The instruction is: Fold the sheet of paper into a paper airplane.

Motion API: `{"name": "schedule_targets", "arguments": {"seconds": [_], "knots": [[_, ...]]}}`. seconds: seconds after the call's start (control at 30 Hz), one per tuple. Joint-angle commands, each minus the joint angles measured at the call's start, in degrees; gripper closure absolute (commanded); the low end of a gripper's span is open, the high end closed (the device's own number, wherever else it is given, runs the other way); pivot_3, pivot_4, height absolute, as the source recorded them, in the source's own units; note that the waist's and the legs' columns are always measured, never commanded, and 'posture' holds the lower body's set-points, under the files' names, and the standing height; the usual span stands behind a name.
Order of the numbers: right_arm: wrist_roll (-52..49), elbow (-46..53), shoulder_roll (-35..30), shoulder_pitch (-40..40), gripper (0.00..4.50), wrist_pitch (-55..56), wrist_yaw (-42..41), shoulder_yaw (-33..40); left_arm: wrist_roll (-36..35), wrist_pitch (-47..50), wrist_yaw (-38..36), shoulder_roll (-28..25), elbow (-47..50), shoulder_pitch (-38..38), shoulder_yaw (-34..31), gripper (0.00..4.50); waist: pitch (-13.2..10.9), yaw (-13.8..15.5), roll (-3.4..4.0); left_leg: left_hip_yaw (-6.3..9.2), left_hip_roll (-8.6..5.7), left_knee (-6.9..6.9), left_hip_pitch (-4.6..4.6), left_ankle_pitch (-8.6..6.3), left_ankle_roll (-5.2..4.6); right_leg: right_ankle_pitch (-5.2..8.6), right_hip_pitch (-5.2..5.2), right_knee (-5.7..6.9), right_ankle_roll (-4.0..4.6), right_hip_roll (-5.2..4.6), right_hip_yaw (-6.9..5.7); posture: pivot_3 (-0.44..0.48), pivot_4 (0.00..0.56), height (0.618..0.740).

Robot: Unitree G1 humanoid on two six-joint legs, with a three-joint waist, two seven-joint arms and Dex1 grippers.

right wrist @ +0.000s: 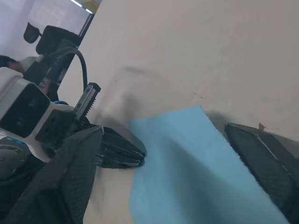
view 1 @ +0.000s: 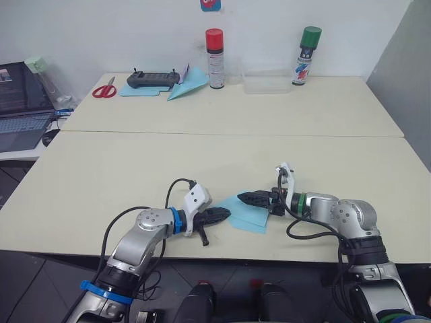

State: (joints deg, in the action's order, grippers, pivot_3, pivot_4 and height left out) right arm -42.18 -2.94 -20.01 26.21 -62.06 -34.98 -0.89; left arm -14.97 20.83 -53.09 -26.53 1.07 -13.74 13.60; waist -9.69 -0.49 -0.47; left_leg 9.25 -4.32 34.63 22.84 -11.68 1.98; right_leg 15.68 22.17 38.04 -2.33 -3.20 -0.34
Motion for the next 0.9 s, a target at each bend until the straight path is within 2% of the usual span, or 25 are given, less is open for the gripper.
{"name": "schedule_targets", "arguments": {"seconds": [0.03,0.2,0.23,0.27,0.33,0.53,0.9], "knots": [[2.5,1.1,-1.9,-1.1,1.33,2.0,-2.1,-1.8,1.2,0.5,0.1,-0.3,-0.8,1.1,0.9,4.5,0.0,0.0,0.0,0.0,0.0,0.0,0.0,0.0,0.0,0.0,0.0,0.0,0.0,0.0,0.0,0.0,0.15,0.74],[7.9,4.7,-3.0,-2.2,3.18,9.0,-2.7,-5.0,1.4,0.6,0.4,-0.6,-0.5,1.5,0.8,4.5,0.0,0.0,0.02,0.01,0.01,-0.02,0.01,0.0,0.0,0.0,0.02,-0.02,0.0,-0.02,0.01,0.0,0.15,0.74],[8.1,5.8,-2.3,-2.4,3.41,10.0,-2.1,-4.7,1.5,0.6,0.4,-0.8,-0.6,1.6,0.7,4.5,0.0,0.0,0.02,0.02,0.01,-0.02,0.01,0.0,0.0,0.01,0.02,-0.02,0.0,-0.03,0.01,0.0,0.15,0.74],[9.1,7.3,-2.6,-2.8,3.89,11.5,-2.4,-5.3,1.6,0.5,0.3,-1.1,-0.6,1.6,0.6,4.5,0.0,0.0,0.02,0.04,0.02,-0.02,0.01,0.0,0.0,0.01,0.02,-0.02,0.0,-0.04,0.02,0.0,0.15,0.74],[10.9,9.7,-3.4,-3.6,4.47,13.5,-3.1,-6.9,1.6,0.4,-0.2,-1.6,-0.6,1.8,0.7,4.5,0.0,0.0,0.02,0.07,0.02,-0.02,0.01,0.0,0.0,0.01,0.03,-0.01,0.0,-0.04,0.03,0.0,0.15,0.74],[21.7,15.9,-10.3,-7.1,4.47,27.9,-9.2,-15.2,1.7,0.7,-0.5,-2.9,-1.5,1.3,0.1,4.5,0.0,0.0,0.03,0.07,0.01,-0.03,0.02,-0.01,0.01,0.01,0.04,-0.05,-0.01,-0.04,0.03,0.0,0.15,0.74],[34.6,15.2,-11.2,-10.1,4.47,47.2,-10.8,-19.8,3.1,1.0,0.0,-3.5,-3.5,0.3,1.1,4.5,0.0,0.1,0.02,0.09,0.06,-0.03,-0.01,0.0,0.01,0.01,0.03,-0.02,-0.01,-0.07,-0.02,0.0,0.15,0.74]]}}
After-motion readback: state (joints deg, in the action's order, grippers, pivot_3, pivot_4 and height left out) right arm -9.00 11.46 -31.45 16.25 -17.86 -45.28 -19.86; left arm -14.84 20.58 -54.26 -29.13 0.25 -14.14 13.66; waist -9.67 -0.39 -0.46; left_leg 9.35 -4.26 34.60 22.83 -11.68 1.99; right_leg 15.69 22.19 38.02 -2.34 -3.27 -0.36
